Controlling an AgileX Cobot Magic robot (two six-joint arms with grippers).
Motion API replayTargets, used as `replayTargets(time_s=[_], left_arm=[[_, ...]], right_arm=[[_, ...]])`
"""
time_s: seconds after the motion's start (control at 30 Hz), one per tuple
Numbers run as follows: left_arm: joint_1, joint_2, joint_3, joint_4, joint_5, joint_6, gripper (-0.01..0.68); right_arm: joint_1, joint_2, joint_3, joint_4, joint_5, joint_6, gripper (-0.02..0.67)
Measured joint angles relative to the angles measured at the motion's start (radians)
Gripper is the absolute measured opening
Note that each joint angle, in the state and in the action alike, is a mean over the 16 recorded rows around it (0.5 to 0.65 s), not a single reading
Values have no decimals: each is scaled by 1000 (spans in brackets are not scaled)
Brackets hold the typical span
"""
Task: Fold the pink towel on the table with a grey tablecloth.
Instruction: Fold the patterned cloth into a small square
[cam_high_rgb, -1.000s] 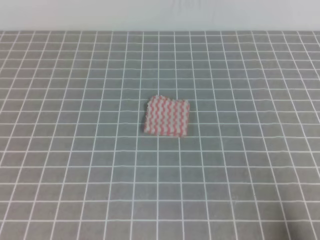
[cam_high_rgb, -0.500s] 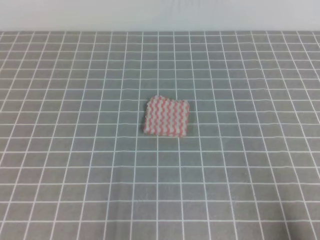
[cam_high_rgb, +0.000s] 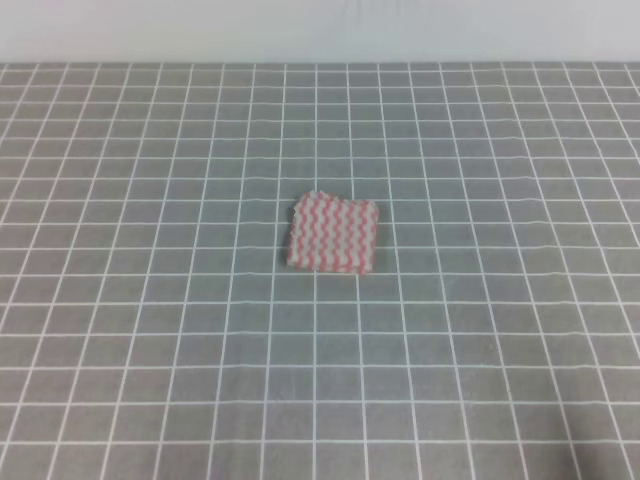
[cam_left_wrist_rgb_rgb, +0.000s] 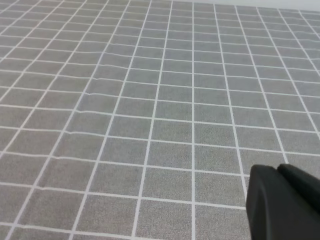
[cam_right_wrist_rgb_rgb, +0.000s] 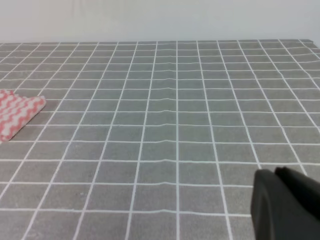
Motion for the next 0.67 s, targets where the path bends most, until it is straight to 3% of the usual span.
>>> replayTargets(time_s=[0.67], left_arm=[[0, 0, -8, 0, 6, -1, -2]], right_arm=[[-1, 3, -17, 4, 11, -1, -17]])
